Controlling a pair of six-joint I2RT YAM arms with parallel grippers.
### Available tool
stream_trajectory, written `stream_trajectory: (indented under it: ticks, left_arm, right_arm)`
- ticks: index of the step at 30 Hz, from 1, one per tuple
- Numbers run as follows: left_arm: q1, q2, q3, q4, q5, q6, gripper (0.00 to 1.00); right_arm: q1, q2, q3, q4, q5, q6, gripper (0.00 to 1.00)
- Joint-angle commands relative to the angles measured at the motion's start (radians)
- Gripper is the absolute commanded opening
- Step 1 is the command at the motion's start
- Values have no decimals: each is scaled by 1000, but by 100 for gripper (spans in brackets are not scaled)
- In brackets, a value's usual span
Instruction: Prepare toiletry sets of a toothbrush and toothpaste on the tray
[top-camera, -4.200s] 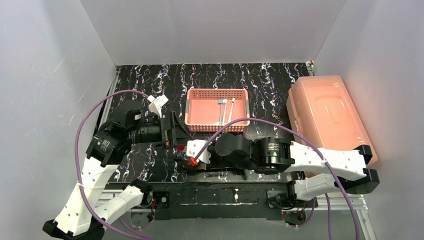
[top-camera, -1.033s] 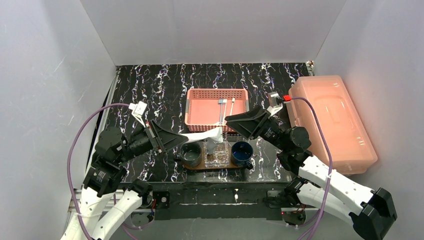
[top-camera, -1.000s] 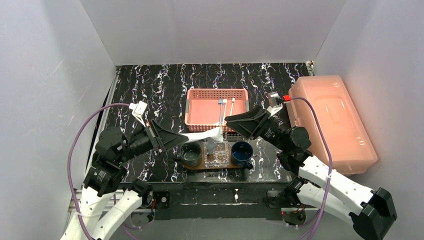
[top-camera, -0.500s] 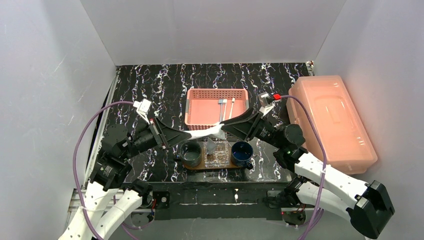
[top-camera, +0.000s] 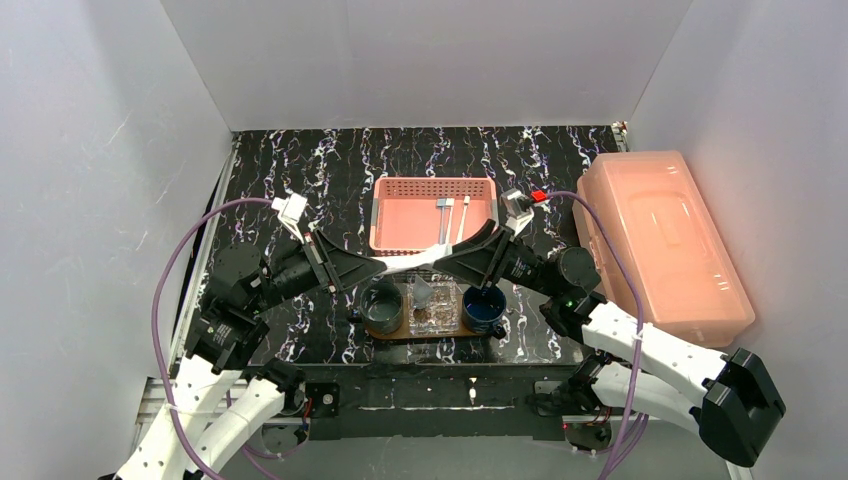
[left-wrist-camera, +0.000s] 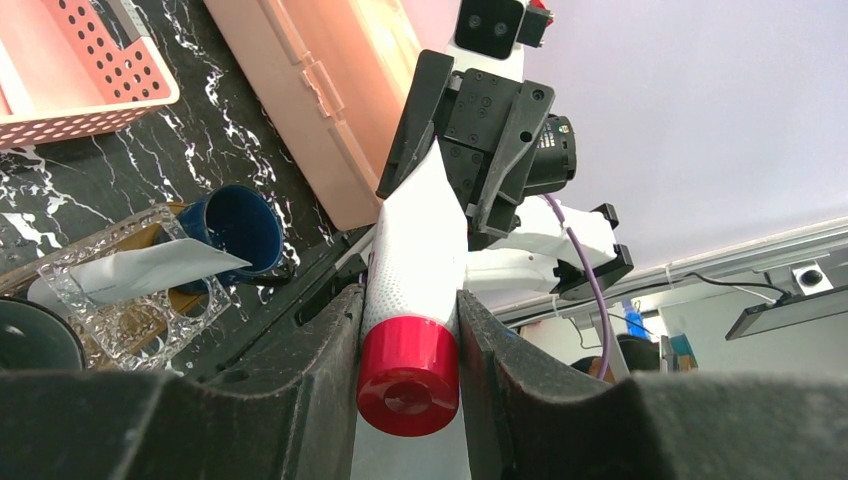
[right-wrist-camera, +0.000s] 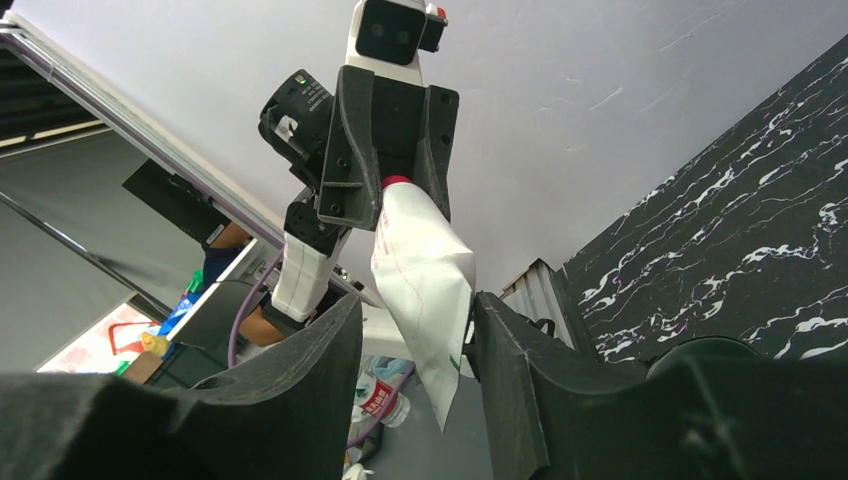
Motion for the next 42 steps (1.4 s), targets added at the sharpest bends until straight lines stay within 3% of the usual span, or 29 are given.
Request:
stream_trajectory:
  ticks: [1, 5, 11, 12, 14, 15, 22, 27, 37, 42]
  left_arm:
    - [-2, -8, -8, 54, 20, -2, 0]
    - [-2, -9, -13, 54, 22, -3, 0]
    - [-2, -8, -27, 57, 32, -5, 0]
    - [-2, -8, -28, 51, 31, -3, 0]
    - [-2, -9, -28, 34, 27, 0, 0]
    - [-3, -10, -28, 28, 24, 2, 6]
    - [-2, -9, -25, -45, 22, 26, 55]
    - [-2, -24, -19, -102, -3, 62, 82]
    - [-2, -32, 90, -317, -93, 212, 98]
    - [-2, -40, 129, -376, -105, 255, 98]
  right_arm:
    - [11, -7, 35, 63, -15, -12, 49]
    - [17, -7, 35, 66, -18, -15, 34]
    - [23, -10, 31, 65, -19, -19, 3]
    - [24, -13, 30, 64, -19, -22, 1]
    - [29, -22, 27, 52, -13, -35, 1]
    - [31, -27, 26, 43, -9, -41, 1]
    - [38, -63, 59, -49, -1, -101, 1]
    - [43, -78, 94, -131, -3, -146, 1]
    - [46, -98, 275, -528, 1, -360, 1]
    - [46, -75, 412, -792, 17, -502, 1]
